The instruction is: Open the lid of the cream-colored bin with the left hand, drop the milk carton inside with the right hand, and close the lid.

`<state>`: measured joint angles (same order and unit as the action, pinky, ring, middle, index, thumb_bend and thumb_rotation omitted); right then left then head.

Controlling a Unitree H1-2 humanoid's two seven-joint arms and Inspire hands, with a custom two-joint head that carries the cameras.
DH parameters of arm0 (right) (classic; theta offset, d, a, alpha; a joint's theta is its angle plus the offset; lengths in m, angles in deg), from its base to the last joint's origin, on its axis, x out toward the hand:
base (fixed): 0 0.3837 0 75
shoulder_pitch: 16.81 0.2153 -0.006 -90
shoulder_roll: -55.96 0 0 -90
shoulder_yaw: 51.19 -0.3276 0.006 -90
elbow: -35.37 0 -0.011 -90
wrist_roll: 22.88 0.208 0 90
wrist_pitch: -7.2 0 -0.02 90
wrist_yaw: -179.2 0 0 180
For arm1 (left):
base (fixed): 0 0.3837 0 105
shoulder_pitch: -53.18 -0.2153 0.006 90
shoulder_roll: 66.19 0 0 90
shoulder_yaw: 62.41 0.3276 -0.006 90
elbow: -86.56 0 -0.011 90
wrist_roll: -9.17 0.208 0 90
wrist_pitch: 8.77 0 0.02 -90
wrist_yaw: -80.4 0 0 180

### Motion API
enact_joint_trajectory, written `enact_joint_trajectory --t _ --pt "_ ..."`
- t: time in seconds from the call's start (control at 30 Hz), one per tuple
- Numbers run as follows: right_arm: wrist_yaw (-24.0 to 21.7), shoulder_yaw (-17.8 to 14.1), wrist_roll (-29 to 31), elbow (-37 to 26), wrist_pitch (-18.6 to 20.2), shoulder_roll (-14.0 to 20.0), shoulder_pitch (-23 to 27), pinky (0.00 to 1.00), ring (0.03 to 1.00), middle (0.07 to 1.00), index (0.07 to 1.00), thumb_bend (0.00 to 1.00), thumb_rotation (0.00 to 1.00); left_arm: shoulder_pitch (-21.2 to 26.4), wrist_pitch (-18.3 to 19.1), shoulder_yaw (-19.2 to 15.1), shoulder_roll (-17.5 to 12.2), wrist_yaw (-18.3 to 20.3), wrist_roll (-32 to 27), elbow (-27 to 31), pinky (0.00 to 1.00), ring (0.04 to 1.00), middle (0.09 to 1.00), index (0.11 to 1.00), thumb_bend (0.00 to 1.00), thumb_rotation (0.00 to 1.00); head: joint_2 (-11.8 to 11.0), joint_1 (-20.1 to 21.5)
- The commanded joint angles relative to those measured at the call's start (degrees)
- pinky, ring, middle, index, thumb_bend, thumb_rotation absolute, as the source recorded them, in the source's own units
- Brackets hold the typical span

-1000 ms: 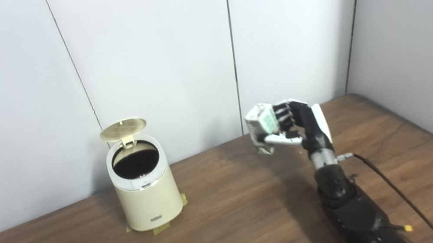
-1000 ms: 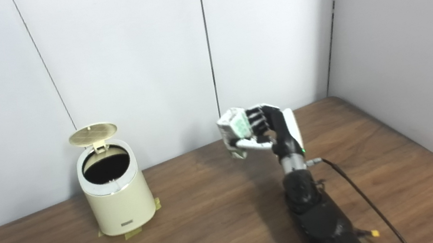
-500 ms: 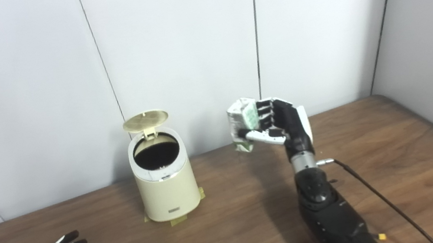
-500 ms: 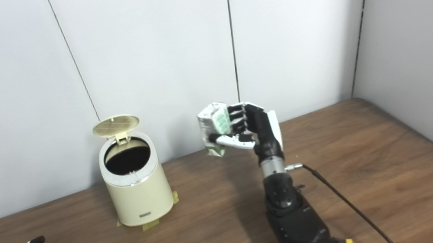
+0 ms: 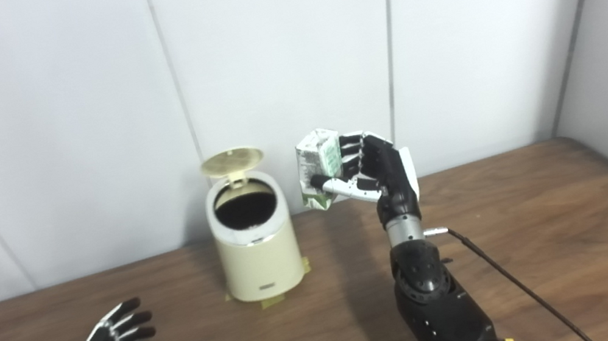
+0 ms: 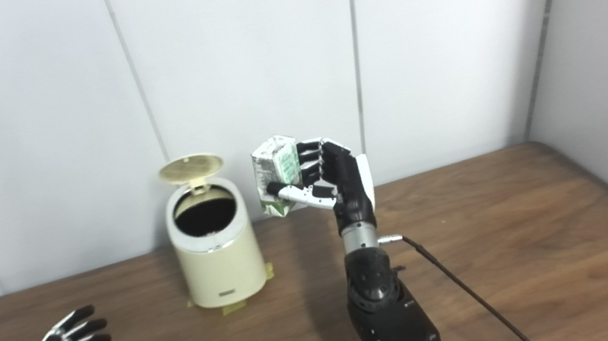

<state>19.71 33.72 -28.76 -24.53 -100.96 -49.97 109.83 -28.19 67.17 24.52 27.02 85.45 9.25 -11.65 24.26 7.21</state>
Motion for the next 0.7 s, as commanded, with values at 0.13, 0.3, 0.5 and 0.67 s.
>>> enact_joint_trajectory --t 0.13,0.3,0.5,0.67 --pt "-1.06 0.58 0.38 -4.67 0.23 -1.05 4.69 0.26 0.308 0.431 0.522 0.52 0.0 -0.15 -2.56 1.28 1.57 -0.75 0.97 -1.47 0.63 0.687 0.747 0.811 0.69 0.09 0.04 -1.09" --pt "-2.06 1.38 0.3 -4.79 0.68 -1.13 5.1 0.28 0.318 0.439 0.517 0.52 0.0 -0.2 -2.28 1.49 2.27 -1.4 1.2 -1.24 0.63 0.697 0.75 0.801 0.69 0.07 0.07 -2.45" --pt "-3.37 2.06 0.15 -4.2 0.84 -1.2 6.16 0.28 0.33 0.446 0.511 0.53 0.0 -0.28 -2.08 1.84 2.86 -1.8 1.9 -0.67 0.63 0.693 0.747 0.803 0.7 0.07 0.16 -3.55" --pt "-4.13 2.45 0.24 -3.05 1.47 -1.3 7.2 0.29 0.34 0.452 0.505 0.53 0.0 -0.43 -2.04 2.18 3.19 -1.99 2.47 0.05 0.64 0.694 0.75 0.804 0.69 0.1 0.28 -4.24"
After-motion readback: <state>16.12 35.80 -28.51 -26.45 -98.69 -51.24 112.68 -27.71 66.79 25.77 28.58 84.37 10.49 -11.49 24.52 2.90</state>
